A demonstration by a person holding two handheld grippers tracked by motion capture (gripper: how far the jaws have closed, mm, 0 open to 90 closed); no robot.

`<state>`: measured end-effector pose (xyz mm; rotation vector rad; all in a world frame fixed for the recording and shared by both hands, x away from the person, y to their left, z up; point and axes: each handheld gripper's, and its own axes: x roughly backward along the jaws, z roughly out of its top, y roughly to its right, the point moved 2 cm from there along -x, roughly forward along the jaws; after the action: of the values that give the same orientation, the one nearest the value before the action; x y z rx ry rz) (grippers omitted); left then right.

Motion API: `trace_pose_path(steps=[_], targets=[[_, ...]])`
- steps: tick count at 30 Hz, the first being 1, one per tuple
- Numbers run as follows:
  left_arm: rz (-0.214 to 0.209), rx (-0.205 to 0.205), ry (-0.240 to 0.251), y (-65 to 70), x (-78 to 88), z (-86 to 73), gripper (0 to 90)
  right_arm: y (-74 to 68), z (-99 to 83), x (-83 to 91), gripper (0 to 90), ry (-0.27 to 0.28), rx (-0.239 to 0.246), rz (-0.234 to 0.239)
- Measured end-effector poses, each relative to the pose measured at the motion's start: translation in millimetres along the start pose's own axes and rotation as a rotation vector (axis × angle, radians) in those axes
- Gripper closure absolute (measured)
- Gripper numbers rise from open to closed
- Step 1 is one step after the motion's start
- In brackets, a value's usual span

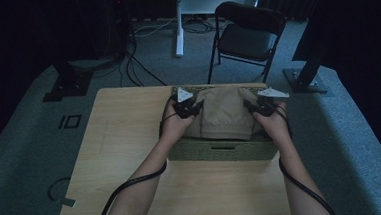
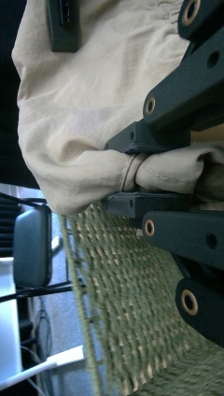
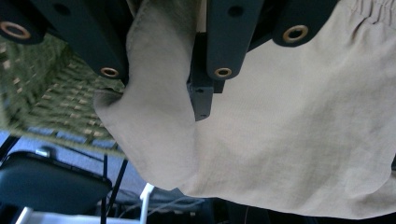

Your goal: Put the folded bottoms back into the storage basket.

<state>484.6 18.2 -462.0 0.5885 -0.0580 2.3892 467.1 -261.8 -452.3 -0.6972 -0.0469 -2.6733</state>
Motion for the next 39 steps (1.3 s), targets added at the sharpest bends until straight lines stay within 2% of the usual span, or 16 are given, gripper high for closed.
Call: trace_pose_path(steps=[3,8,13,14,17,19,21,23,25,27,28,29,32,34,36,39], targets=[[0.012,0.006,-0.055,-5.1,-6.9,-8.2,75.6,-0.9,-5.9,-7.1,76.9,-0.029,-0.005,0.006],[0.028,0.025,-0.119,-8.8,-16.9,-18.7,74.9,-2.4,-18.4,-21.3,76.7,-0.092,-0.001,0.004],[0.035,0.032,-0.123,-9.7,-23.0,-22.9,73.4,-1.2,-24.7,-29.8,76.5,-0.135,-0.012,-0.012],[0.038,0.048,-0.136,-11.7,-26.4,-25.6,72.7,0.5,-27.3,-33.1,76.0,-0.153,-0.021,-0.014],[0.045,0.044,-0.14,-11.3,-29.3,-27.0,71.3,1.3,-29.5,-36.2,75.0,-0.17,-0.024,-0.019],[0.053,0.038,-0.147,-11.5,-32.0,-27.7,67.5,2.9,-33.7,-40.6,71.6,-0.192,-0.027,-0.029],[0.059,0.01,-0.172,-11.7,-33.7,-29.6,62.9,4.3,-36.2,-42.2,64.6,-0.19,-0.037,-0.034],[0.064,-0.003,-0.18,-11.1,-35.8,-31.9,52.1,5.9,-37.0,-43.0,57.4,-0.177,-0.042,-0.044],[0.079,0.009,-0.184,-12.5,-36.5,-32.4,43.1,6.1,-36.0,-43.0,49.8,-0.171,-0.062,-0.033],[0.083,0.009,-0.19,-13.5,-36.1,-31.6,37.4,6.2,-34.6,-42.7,42.7,-0.166,-0.046,-0.032],[0.087,0.008,-0.189,-13.6,-35.6,-30.8,33.1,6.2,-33.5,-42.7,35.8,-0.159,-0.054,-0.021],[0.095,0.012,-0.185,-13.8,-33.7,-28.4,32.8,6.2,-32.8,-42.6,33.2,-0.154,-0.06,-0.017],[0.111,0.034,-0.148,-13.6,-28.1,-20.5,24.7,4.1,-29.7,-41.1,26.3,-0.154,-0.04,0.0],[0.107,0.024,-0.137,-12.1,-24.5,-15.4,17.5,2.0,-26.6,-39.7,23.5,-0.147,-0.011,0.013],[0.092,0.015,-0.132,-9.1,-20.5,-10.4,17.4,-0.5,-23.2,-38.0,19.9,-0.146,0.012,0.012],[0.073,0.015,-0.12,-4.4,-14.0,-3.3,17.4,-4.7,-17.8,-35.2,16.6,-0.128,0.018,0.024]])
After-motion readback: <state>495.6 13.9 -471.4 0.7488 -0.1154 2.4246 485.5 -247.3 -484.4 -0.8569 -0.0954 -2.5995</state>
